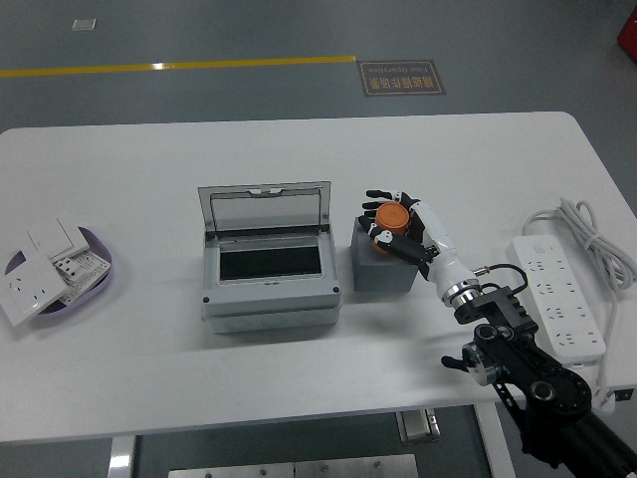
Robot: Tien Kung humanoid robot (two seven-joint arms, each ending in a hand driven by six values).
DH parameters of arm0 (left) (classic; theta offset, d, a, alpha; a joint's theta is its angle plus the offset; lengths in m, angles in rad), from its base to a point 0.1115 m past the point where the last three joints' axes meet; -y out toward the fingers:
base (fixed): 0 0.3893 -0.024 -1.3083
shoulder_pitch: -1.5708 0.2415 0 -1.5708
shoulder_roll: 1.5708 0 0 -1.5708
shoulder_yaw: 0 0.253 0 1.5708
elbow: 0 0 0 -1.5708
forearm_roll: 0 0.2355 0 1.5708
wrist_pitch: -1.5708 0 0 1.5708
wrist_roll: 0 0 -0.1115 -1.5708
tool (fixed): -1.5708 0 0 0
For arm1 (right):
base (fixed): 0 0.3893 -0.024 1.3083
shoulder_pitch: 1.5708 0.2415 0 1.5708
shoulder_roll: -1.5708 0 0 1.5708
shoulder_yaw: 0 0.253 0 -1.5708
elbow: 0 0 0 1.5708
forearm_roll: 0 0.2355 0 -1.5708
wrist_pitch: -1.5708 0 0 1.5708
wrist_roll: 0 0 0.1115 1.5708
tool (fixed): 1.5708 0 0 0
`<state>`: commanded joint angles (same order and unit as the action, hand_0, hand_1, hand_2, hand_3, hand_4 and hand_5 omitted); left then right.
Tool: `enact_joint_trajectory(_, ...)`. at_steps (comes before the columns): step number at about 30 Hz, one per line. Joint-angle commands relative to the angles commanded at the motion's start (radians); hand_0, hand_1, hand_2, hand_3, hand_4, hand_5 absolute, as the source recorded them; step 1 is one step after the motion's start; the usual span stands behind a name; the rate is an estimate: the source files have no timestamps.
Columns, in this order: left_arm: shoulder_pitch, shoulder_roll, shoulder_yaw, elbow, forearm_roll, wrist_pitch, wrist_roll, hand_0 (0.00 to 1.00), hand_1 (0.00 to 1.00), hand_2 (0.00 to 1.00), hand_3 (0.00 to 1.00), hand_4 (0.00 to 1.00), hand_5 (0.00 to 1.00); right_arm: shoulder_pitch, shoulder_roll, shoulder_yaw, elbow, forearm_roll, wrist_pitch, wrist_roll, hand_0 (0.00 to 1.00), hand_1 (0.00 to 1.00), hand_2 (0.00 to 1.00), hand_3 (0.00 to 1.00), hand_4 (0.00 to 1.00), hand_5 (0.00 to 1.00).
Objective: Pick up the cylinder from the cube,place it in the box,flap close box
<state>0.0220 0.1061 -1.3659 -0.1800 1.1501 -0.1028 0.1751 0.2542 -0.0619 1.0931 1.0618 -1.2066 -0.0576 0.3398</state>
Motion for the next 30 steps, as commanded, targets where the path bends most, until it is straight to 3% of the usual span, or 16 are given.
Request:
enact_joint_trajectory(5, -0.002, 0.000, -0.001, 0.000, 0.001, 0.000, 0.000, 0.637, 0.673, 0.662, 0.708, 0.758, 0.309, -0.001, -0.001, -0.014, 0.003, 0.002, -0.004, -0.005, 0.695, 0.656, 0.610, 0.670, 0.345, 0.002)
enact_joint_trajectory(6, -0.003, 0.000, -0.001, 0.000, 0.001, 0.000, -0.001, 0.637, 0.673, 0.662, 0.708, 0.759, 0.311, -0.001, -0.001, -0.016, 0.004, 0.002, -0.004, -0.006, 0.711, 0.651, 0.582, 0.641, 0.171, 0.002)
enact_joint_trajectory(11, -0.004, 0.002, -0.003, 0.000, 0.003, 0.000, -0.001, 0.637, 0.673, 0.662, 0.708, 0.759, 0.311, 0.000, -0.001, -0.018, 0.011, 0.000, -0.001, -0.016, 0.711, 0.651, 0.582, 0.641, 0.171, 0.002)
enact_joint_trajectory(12, -0.004, 0.002, -0.004, 0.000, 0.004, 0.000, -0.001, 0.637, 0.673, 0.662, 0.708, 0.759, 0.310, 0.001, -0.001, -0.018, 0.013, 0.001, -0.001, -0.017, 0.705, 0.633, 0.561, 0.610, 0.132, 0.002)
enact_joint_trajectory(17, -0.004, 0.002, -0.004, 0.000, 0.003, 0.000, -0.001, 0.637, 0.673, 0.662, 0.708, 0.759, 0.310, 0.002, -0.001, -0.017, 0.026, 0.018, -0.011, -0.012, 0.705, 0.633, 0.561, 0.610, 0.132, 0.002)
enact_joint_trajectory(18, -0.003, 0.002, -0.004, 0.000, 0.004, 0.000, -0.001, 0.637, 0.673, 0.662, 0.708, 0.759, 0.310, 0.001, -0.002, -0.017, 0.029, 0.022, -0.013, -0.010, 0.640, 0.582, 0.517, 0.523, 0.138, 0.002)
enact_joint_trajectory(23, -0.004, 0.001, -0.004, 0.000, 0.003, 0.000, -0.002, 0.637, 0.673, 0.662, 0.708, 0.759, 0.310, -0.001, -0.003, -0.011, 0.059, 0.042, -0.039, 0.015, 0.640, 0.582, 0.517, 0.523, 0.138, 0.002)
enact_joint_trajectory(24, -0.004, 0.001, -0.004, 0.000, 0.003, 0.000, -0.002, 0.637, 0.673, 0.662, 0.708, 0.759, 0.311, -0.002, -0.004, -0.008, 0.066, 0.044, -0.043, 0.018, 0.567, 0.540, 0.480, 0.424, 0.142, 0.002)
enact_joint_trajectory(29, -0.004, 0.000, -0.004, 0.000, 0.002, 0.000, -0.003, 0.637, 0.673, 0.662, 0.708, 0.759, 0.311, -0.008, -0.015, 0.007, 0.129, 0.038, -0.061, 0.019, 0.567, 0.540, 0.480, 0.424, 0.142, 0.002)
enact_joint_trajectory(30, -0.004, 0.000, -0.005, 0.000, 0.002, 0.000, -0.003, 0.637, 0.673, 0.662, 0.708, 0.759, 0.311, -0.014, -0.021, 0.007, 0.153, 0.033, -0.066, 0.012, 0.555, 0.512, 0.449, 0.368, 0.182, 0.002)
